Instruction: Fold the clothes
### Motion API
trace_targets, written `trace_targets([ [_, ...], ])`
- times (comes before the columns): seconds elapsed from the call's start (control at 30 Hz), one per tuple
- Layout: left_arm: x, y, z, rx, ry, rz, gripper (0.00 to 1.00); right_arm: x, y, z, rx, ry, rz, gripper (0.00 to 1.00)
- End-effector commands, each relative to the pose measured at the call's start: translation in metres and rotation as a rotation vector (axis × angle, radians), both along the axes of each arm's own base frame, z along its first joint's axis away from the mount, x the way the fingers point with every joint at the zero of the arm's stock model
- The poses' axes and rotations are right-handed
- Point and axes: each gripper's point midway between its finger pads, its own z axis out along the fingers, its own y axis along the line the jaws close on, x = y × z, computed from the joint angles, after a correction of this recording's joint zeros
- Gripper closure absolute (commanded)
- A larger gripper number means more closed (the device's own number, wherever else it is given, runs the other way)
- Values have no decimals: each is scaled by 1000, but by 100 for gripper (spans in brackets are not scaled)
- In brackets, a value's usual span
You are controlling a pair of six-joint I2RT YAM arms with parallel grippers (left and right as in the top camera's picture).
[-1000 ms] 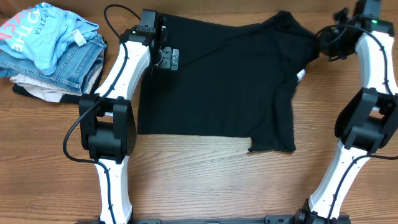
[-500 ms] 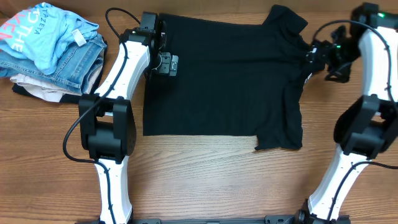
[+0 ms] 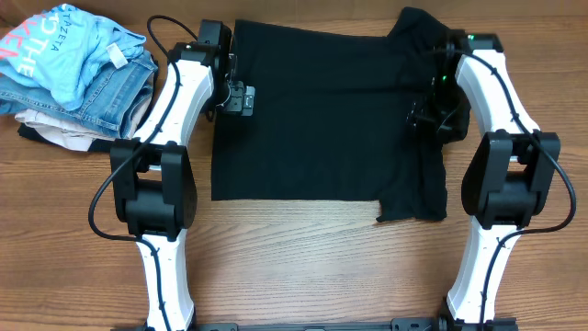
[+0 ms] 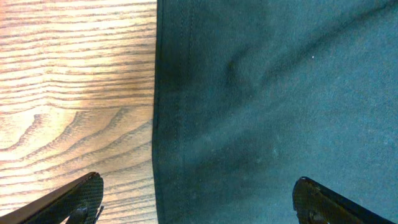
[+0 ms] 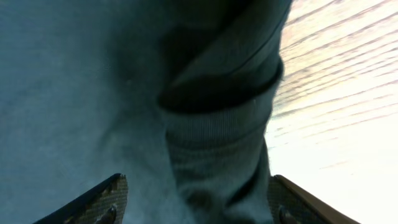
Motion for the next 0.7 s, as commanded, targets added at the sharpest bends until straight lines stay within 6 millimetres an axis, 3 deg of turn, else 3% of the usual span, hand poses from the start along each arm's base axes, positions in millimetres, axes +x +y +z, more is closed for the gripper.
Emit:
trace_targets([
  [0.0,6,1,23,-5,-53,-12,0,-12,-11,-10,-61,21,5,25],
  [0.07,6,1,23,-5,-53,-12,0,-15,-18,-17,-96,27,8,26],
  [0.1,6,1,23,-5,-53,-12,0,-13,-24,-17,-118,20,5,37],
  [0.13,6,1,23,-5,-53,-12,0,-11,-28,-17,-127,12,-1,59],
  [0.17,6,1,23,-5,-53,-12,0,-10,-33,-17,-127,4,-14,75],
  [0.2,8,1,23,-4,-59,-12,0,-10,-40,-17,-127,2,-30,85],
  [0.27,9,2,24,2,-63,-10,0,-11,-52,-16,-127,1,-59,96],
  [0.47,8,2,21,3,-55,-10,0,-4,-80,-18,108,-76,-196,96],
  [0.5,7,2,21,4,-52,-10,0,-5,-85,-17,159,-85,-218,86],
  [0.53,7,3,21,6,-54,-10,0,-9,-91,-15,193,-84,-251,66],
  [0.67,8,3,21,6,-55,-8,0,-23,-117,-13,248,-75,-356,54],
])
